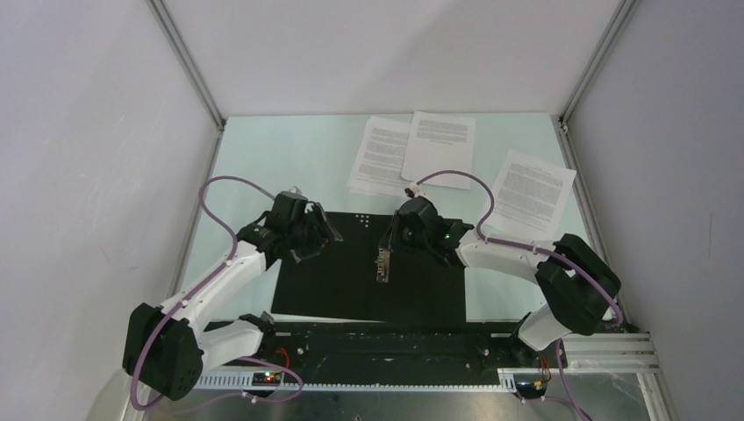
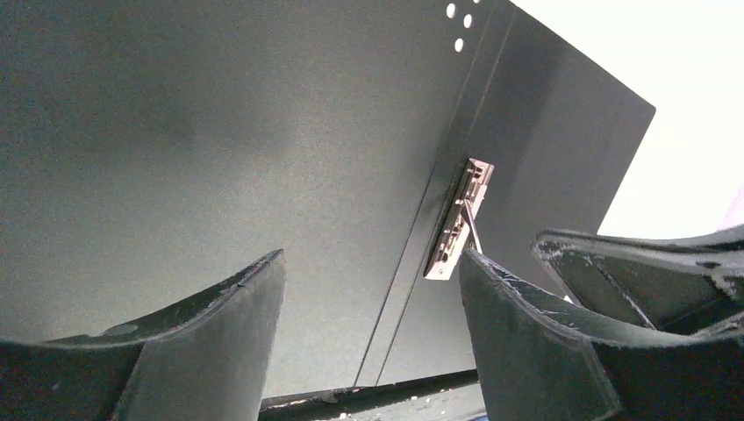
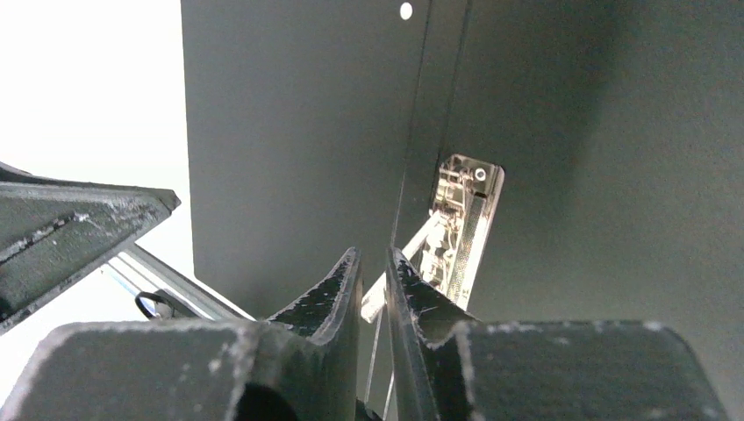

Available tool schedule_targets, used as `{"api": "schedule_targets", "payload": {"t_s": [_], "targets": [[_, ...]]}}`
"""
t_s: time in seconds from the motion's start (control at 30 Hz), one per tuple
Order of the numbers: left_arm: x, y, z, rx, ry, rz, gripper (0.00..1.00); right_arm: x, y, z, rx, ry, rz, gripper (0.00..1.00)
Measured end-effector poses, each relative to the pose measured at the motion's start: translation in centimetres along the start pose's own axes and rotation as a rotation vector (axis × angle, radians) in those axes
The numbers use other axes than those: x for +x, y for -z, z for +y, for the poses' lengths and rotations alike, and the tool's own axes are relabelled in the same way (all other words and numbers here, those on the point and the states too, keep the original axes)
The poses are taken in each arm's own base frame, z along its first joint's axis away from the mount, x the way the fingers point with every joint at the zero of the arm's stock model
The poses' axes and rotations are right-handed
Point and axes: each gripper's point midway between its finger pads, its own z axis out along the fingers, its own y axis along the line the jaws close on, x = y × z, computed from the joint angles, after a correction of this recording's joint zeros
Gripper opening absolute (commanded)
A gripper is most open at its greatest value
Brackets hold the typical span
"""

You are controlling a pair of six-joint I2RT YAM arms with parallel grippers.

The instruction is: Put the files into the folder

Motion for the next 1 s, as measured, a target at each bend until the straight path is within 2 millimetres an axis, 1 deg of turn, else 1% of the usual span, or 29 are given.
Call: {"api": "schedule_targets", "payload": {"t_s": [0.13, 0.27, 0.4, 0.5, 0.63, 0.8, 1.0], "targets": [[-0.1, 0.0, 0.1, -0.004, 0.000, -0.004, 0.78, 1.2, 1.3, 0.1, 0.000, 0.011, 0.010, 0.18], [-0.1, 0.0, 0.1, -0.004, -0.001, -0.004, 0.78, 3.8, 2.7, -0.4, 0.005, 0.012, 0.041, 0.18], [0.0, 0.0, 0.1, -0.005, 0.000, -0.003, 0.78, 6.1, 3.1, -0.8, 0.017, 0.015, 0.081, 0.17], [0.0, 0.0, 0.1, -0.006, 0.000, -0.003, 0.78, 7.0, 3.0, -0.4, 0.005, 0.016, 0.094, 0.17], [0.0, 0.0, 0.1, -0.005, 0.000, -0.004, 0.78, 7.5, 2.0, 0.7, -0.037, -0.003, 0.097, 0.17], [-0.1, 0.3, 0.0, 0.001, -0.001, -0.010, 0.78, 7.0, 0.6, 1.5, -0.076, -0.040, 0.078, 0.16], [-0.1, 0.4, 0.0, 0.003, -0.001, -0.012, 0.78, 6.3, -1.0, 1.1, -0.078, -0.090, 0.062, 0.16]]}}
